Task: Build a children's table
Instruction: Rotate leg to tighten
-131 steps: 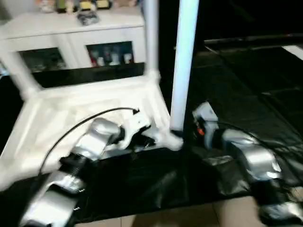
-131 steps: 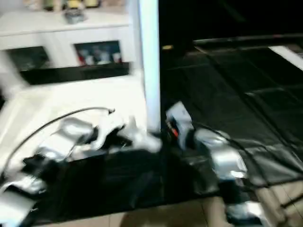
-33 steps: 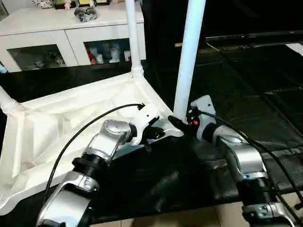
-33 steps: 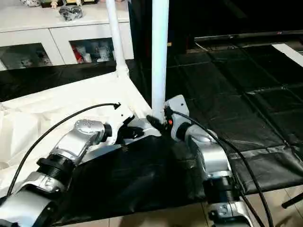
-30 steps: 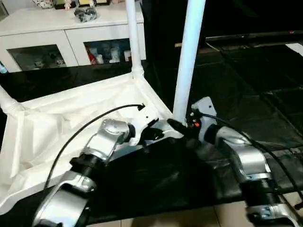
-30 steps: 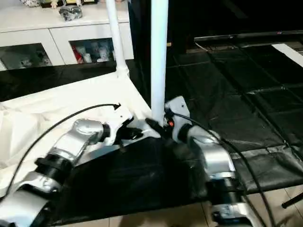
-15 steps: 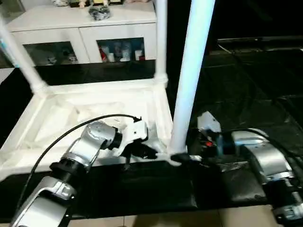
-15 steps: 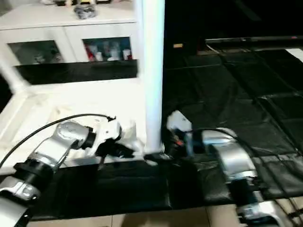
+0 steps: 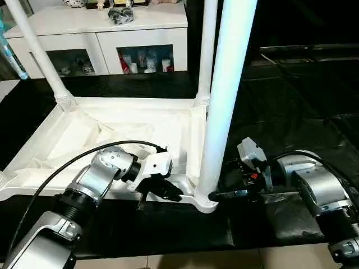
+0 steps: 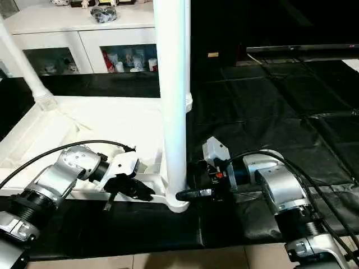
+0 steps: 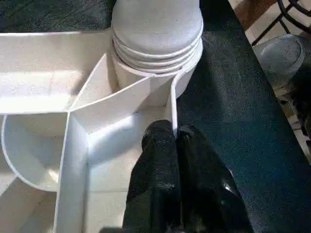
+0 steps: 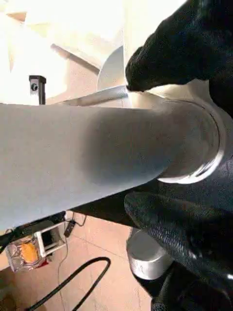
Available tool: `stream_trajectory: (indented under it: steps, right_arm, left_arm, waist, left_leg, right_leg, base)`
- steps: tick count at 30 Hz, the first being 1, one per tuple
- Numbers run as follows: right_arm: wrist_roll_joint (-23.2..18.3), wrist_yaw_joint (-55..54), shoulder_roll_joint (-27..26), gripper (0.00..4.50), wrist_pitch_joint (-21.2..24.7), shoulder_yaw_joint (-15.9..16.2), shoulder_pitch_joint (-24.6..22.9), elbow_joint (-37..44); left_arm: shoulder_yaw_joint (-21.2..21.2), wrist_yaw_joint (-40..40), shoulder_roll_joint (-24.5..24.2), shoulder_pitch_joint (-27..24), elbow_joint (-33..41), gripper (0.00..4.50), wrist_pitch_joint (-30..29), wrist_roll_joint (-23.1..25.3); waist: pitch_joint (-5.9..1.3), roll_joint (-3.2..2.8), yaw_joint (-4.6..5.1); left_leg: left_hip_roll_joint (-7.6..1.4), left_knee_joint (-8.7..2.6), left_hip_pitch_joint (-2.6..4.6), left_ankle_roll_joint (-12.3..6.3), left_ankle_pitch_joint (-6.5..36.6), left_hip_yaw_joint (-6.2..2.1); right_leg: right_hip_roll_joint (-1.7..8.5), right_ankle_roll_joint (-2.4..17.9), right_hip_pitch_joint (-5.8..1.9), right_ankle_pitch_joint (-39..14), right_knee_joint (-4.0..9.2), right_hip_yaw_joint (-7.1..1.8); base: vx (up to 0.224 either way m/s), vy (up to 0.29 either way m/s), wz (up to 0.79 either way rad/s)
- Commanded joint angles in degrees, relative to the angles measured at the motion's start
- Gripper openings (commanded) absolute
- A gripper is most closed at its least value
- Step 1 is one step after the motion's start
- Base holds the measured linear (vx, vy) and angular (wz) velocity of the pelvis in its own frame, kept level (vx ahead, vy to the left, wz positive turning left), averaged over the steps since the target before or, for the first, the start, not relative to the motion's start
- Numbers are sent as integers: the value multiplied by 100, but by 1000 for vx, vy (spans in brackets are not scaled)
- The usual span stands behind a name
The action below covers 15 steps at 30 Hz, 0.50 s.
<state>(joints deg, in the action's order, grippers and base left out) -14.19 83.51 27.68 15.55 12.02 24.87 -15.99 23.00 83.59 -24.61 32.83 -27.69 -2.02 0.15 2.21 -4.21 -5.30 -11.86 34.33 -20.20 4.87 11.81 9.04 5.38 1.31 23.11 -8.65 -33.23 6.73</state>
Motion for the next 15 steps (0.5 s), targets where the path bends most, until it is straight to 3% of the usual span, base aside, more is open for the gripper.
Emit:
stream_trajectory:
  steps: [1,11,15]
  right_arm:
    - [-114,108,-9,313,0,86,61,76]
    - [-175,177,-60,229,95,165,-3,144]
    - [-205,-104,-154,204,265,140,-110,304]
  left_arm:
    - [162,209,-15,31,208,0,127,-12]
    - [111,120,47,85,75,0,92,-25]
    - [-45,-309,244,193,-77,0,-146,-25]
  waist:
    - [-392,92,29]
    - [-399,81,23]
    - [-388,93,20]
  left_leg:
    - [-115,-373,-25,-537,713,43]
    - [-113,-370,-20,-520,718,44]
    - [-109,-377,-17,-494,777,46]
  right_leg:
    - [281,1069,-362,-1534,329,-272]
    - [276,1069,-360,-1530,331,-272]
    - [277,1028,-362,-1668,352,-267]
  base:
    - [0,0,0]
    - [0,0,0]
    - [0,0,0]
